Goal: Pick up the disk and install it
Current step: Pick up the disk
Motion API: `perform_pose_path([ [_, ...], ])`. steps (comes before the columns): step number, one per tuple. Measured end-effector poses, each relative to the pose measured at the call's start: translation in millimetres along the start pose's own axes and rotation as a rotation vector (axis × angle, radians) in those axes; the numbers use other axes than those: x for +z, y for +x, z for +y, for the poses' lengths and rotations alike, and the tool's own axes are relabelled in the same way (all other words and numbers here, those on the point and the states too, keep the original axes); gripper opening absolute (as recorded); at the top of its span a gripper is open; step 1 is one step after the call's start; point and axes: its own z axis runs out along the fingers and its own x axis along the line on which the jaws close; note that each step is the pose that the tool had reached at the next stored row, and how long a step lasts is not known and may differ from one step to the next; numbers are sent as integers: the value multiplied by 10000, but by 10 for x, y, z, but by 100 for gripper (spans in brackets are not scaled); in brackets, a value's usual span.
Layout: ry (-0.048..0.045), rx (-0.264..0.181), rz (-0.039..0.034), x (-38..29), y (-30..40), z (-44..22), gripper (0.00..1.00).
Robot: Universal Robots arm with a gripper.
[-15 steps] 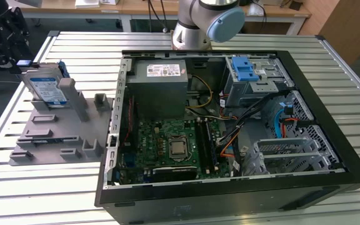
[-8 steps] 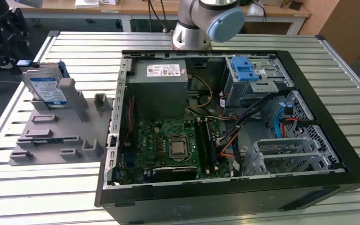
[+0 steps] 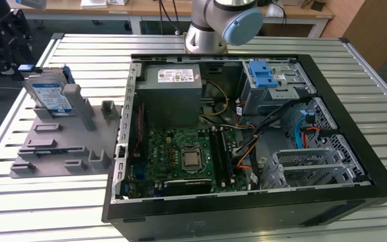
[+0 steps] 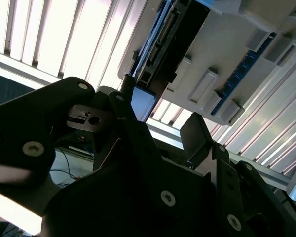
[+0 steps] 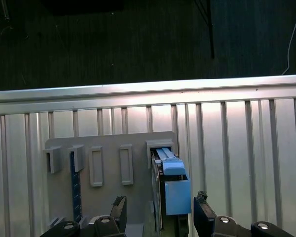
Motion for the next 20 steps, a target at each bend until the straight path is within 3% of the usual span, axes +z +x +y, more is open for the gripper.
perform_pose_path([
  [12, 1, 1, 6, 37, -3, 0, 65],
  [20, 2, 5, 8, 86, -52, 21, 65],
])
